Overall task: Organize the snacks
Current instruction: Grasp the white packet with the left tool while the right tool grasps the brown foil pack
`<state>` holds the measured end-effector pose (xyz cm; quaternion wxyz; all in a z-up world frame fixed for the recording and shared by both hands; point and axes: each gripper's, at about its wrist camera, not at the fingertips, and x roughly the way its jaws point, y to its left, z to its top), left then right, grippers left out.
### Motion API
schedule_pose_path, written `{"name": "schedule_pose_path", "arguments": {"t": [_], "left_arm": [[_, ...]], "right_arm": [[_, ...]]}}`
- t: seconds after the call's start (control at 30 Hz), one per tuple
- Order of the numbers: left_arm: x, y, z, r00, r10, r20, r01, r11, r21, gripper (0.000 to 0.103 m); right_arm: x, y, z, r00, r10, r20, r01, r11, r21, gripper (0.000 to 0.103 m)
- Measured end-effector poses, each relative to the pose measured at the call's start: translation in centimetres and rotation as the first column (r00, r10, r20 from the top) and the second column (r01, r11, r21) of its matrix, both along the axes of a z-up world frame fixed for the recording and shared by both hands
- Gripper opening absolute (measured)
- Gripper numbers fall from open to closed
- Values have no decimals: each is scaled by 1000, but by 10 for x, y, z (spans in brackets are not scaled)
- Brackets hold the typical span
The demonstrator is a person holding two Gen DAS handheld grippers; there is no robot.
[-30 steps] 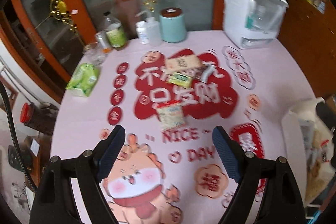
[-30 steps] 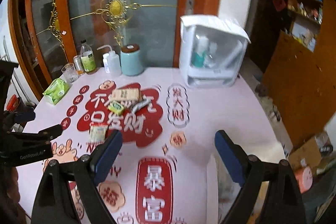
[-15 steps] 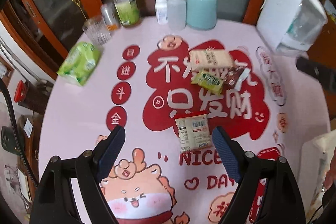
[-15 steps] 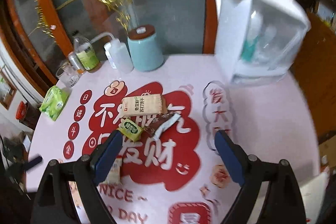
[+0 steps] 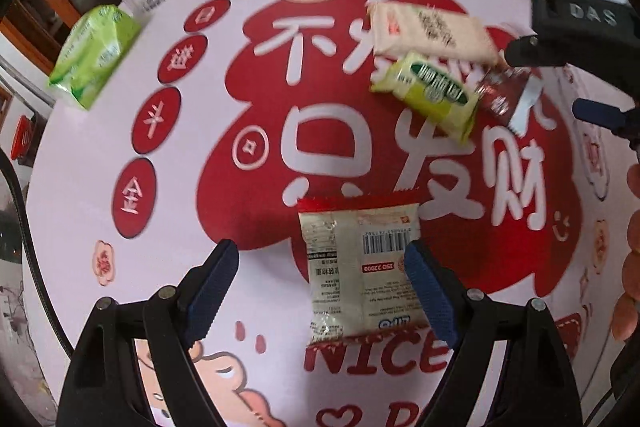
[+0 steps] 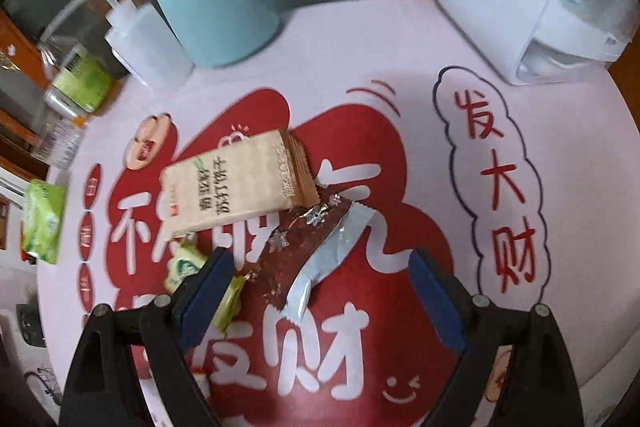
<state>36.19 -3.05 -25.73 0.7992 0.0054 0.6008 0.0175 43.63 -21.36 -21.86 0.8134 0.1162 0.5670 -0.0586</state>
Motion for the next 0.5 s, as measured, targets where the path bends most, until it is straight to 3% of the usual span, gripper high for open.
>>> {"name": "schedule_pose_path", "arguments": {"t": [0.13, 0.33, 0.37, 0.5], "left_arm": [[-2, -5, -3, 1000, 2, 30, -2, 1000, -9, 86], [-9, -17, -7, 1000, -24, 7, 24, 1000, -13, 86], [-9, -19, -11, 1000, -31, -7, 31, 999, -9, 86], [-13, -18, -14, 1000, -25, -5, 25, 999, -28, 86]], "right_arm": [[8, 10, -15, 1000, 5, -27, -7, 999, -50, 88], [8, 28, -27, 998, 43, -47, -49, 991, -125, 71], [7, 29, -26, 998, 50, -44, -55, 990, -127, 59], [0, 31, -19, 997, 74, -35, -78, 990, -121, 41]]}}
